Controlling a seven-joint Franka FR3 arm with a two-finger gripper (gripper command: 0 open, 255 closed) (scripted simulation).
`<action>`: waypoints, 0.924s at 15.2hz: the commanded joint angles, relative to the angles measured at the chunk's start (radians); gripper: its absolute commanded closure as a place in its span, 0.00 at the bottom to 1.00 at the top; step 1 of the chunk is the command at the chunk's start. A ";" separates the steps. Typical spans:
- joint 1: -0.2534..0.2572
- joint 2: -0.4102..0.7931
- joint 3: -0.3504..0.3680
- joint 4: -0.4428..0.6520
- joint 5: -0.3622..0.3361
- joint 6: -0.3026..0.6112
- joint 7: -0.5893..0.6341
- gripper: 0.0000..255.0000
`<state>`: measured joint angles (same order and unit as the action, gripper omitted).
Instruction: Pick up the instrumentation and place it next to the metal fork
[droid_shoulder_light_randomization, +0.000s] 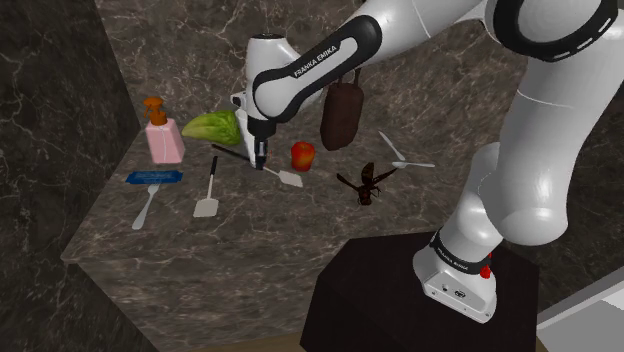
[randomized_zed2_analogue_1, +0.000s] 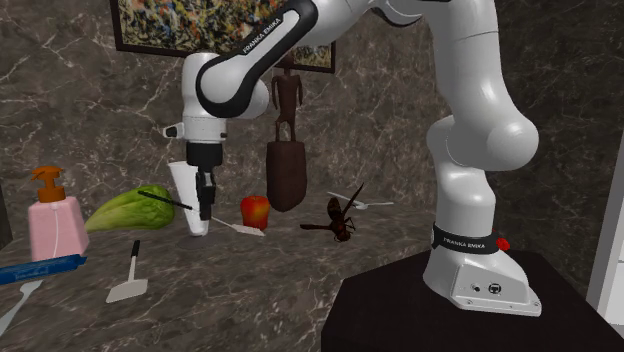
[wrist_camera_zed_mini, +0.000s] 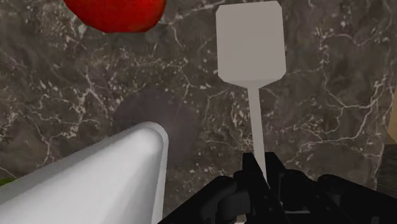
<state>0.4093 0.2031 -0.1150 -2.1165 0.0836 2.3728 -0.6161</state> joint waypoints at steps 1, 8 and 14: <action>0.019 0.050 0.013 0.072 0.000 -0.021 0.035 1.00; 0.064 0.212 0.038 0.302 -0.004 -0.087 0.115 1.00; 0.062 0.257 0.042 0.284 0.003 -0.024 0.109 1.00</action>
<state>0.4709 0.4550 -0.0739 -1.8258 0.0858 2.3369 -0.5062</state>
